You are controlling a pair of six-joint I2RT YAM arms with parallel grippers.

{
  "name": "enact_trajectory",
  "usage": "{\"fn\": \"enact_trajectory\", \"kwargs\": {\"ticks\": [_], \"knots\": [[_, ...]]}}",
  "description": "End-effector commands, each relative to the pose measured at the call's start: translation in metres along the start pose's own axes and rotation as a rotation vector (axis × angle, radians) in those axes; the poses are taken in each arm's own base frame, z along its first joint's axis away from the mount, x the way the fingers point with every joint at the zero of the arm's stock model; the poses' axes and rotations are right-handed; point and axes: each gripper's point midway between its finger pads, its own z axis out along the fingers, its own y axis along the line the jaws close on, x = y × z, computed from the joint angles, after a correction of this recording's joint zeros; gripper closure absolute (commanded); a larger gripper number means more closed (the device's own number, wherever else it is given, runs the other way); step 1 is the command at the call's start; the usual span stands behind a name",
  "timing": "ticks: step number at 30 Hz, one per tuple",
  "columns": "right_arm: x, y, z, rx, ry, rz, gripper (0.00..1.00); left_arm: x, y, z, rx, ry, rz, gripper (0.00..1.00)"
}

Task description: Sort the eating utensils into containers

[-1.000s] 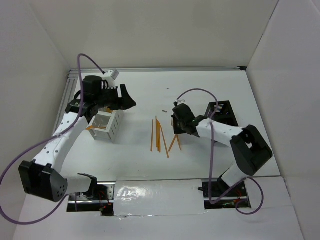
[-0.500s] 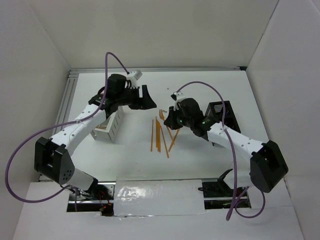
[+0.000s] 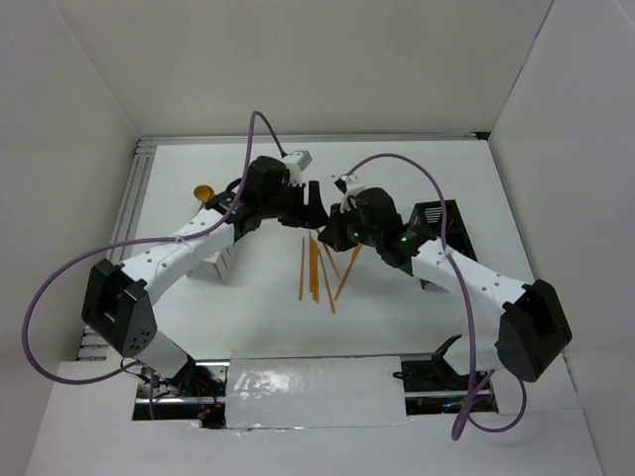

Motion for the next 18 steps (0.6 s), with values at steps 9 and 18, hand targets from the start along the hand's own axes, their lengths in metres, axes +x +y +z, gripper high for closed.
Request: {"fn": "enact_trajectory", "kwargs": {"ticks": [9, 18], "knots": [[-0.043, 0.029, -0.02, -0.077, -0.134, -0.044, 1.0, -0.011, -0.004, 0.012, -0.048, -0.029, 0.0, 0.61], [-0.043, 0.013, -0.032, 0.013, -0.09, 0.024, 0.38, -0.032, 0.009, 0.013, -0.148, -0.084, 0.042, 1.0]]}}
